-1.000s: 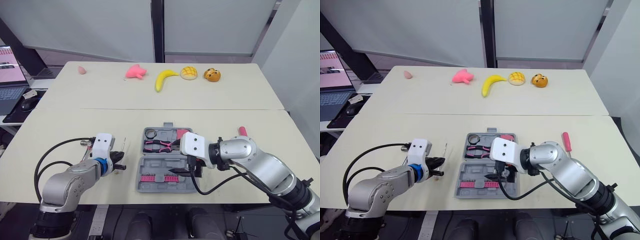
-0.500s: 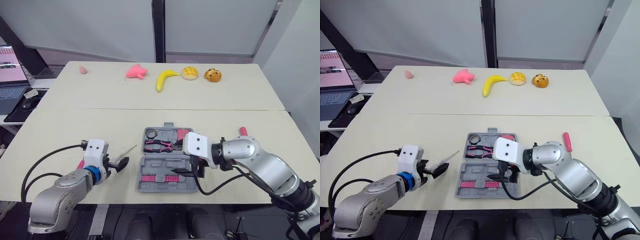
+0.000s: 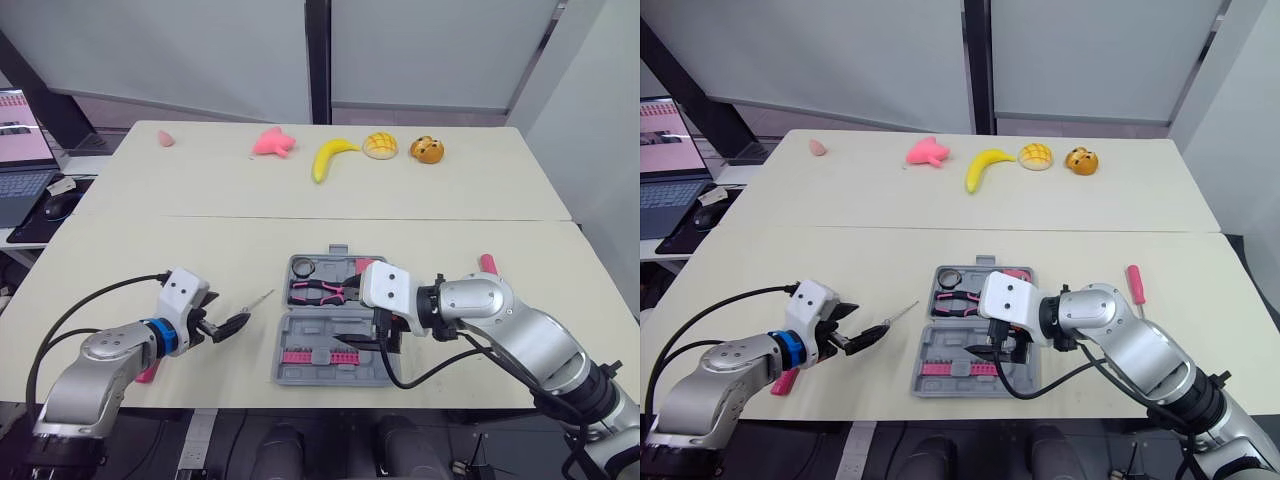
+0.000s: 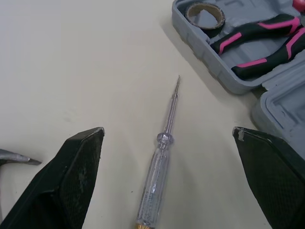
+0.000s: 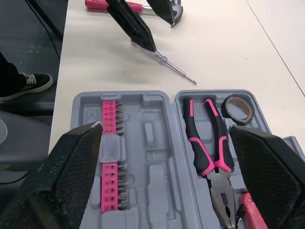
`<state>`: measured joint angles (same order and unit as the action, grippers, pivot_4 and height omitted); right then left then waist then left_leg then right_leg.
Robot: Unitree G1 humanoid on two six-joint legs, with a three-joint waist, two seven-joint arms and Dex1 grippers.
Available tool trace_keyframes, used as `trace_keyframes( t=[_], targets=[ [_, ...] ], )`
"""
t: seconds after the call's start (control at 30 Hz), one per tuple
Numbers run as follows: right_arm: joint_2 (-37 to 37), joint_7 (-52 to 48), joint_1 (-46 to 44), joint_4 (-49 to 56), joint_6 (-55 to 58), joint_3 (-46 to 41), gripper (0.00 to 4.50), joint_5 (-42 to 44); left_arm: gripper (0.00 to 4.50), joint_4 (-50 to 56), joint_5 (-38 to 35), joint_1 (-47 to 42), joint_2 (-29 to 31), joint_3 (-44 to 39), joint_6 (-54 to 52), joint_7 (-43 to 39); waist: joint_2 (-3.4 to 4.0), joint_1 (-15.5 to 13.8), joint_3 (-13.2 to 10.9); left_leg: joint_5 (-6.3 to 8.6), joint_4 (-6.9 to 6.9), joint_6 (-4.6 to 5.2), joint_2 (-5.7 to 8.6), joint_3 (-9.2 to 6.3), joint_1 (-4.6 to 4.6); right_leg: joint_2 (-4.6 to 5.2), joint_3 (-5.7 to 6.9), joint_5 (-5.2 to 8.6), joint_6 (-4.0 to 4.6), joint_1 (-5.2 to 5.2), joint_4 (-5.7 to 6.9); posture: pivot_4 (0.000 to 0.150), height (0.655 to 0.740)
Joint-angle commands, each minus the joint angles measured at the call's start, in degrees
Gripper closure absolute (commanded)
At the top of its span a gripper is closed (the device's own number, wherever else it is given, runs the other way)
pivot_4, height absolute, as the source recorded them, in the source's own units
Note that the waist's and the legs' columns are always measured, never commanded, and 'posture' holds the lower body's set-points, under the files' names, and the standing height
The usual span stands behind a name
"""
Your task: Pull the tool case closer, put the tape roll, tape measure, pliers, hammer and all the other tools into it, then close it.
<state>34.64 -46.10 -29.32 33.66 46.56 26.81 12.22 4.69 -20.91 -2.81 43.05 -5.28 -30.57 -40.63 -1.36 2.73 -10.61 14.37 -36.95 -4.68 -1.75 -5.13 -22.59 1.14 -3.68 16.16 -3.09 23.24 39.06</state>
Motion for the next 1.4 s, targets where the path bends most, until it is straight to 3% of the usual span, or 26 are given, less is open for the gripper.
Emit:
trace_keyframes(
  t=[0.03, 0.37, 0.7, 1.17, 1.2, 1.4],
  targets=[
    [-0.9, 1.1, 0.4, 1.6, -1.0, 0.2, 0.00, -0.8, 0.01, -1.2, 2.0, -2.3, 0.4, 1.6, 2.4, -2.1, 0.00, 0.0, 0.0, 0.00, 0.00, 0.00, 0.00, -0.01, -0.01, 0.00, 0.01, 0.00, 0.00, 0.00, 0.00, 0.150, 0.7255],
    [-1.8, 2.3, 1.2, 1.6, -1.0, 0.8, 0.00, -1.8, 0.01, -10.6, 7.0, -5.8, -0.4, 4.8, 7.5, -5.7, 0.00, 0.2, 0.0, 0.00, 0.00, 0.00, -0.01, -0.01, 0.01, -0.01, 0.01, 0.00, 0.00, 0.01, 0.02, 0.150, 0.7255],
    [-2.1, 2.4, 1.2, 1.5, -1.1, 0.8, 0.00, -2.0, 0.01, -13.8, 9.6, -6.8, -1.0, 6.4, 8.5, -7.7, 0.00, 0.2, 0.0, 0.00, -0.01, 0.00, -0.01, -0.01, 0.00, -0.01, 0.01, 0.00, 0.00, 0.01, 0.02, 0.150, 0.7255],
    [-1.2, 2.2, 1.7, 2.4, -0.5, 0.4, 0.00, -1.8, 4.14, -16.5, 12.2, -7.1, -1.8, 7.6, 9.9, -9.1, 0.00, 0.2, 0.0, 0.00, -0.01, 0.00, -0.01, -0.01, 0.02, 0.00, 0.00, 0.00, -0.01, -0.01, 0.04, 0.150, 0.7255],
    [-1.1, 2.2, 1.7, 2.4, -0.5, 0.3, 0.00, -1.8, 4.32, -16.3, 11.8, -6.8, -1.6, 6.8, 9.8, -9.1, 0.00, 0.2, 0.0, 0.00, -0.01, 0.00, -0.01, -0.01, 0.03, 0.00, 0.00, 0.00, -0.01, -0.01, 0.04, 0.150, 0.7255],
    [-0.9, 2.4, 1.8, 2.6, -1.3, -0.7, 0.00, -1.7, 4.33, -13.3, 9.2, -6.5, 1.8, 1.7, 10.8, -11.5, 0.01, 0.6, 0.0, 0.00, 0.00, 0.01, -0.04, -0.02, 0.03, -0.04, 0.01, 0.00, -0.01, 0.00, 0.05, 0.150, 0.7255]
  ],
)
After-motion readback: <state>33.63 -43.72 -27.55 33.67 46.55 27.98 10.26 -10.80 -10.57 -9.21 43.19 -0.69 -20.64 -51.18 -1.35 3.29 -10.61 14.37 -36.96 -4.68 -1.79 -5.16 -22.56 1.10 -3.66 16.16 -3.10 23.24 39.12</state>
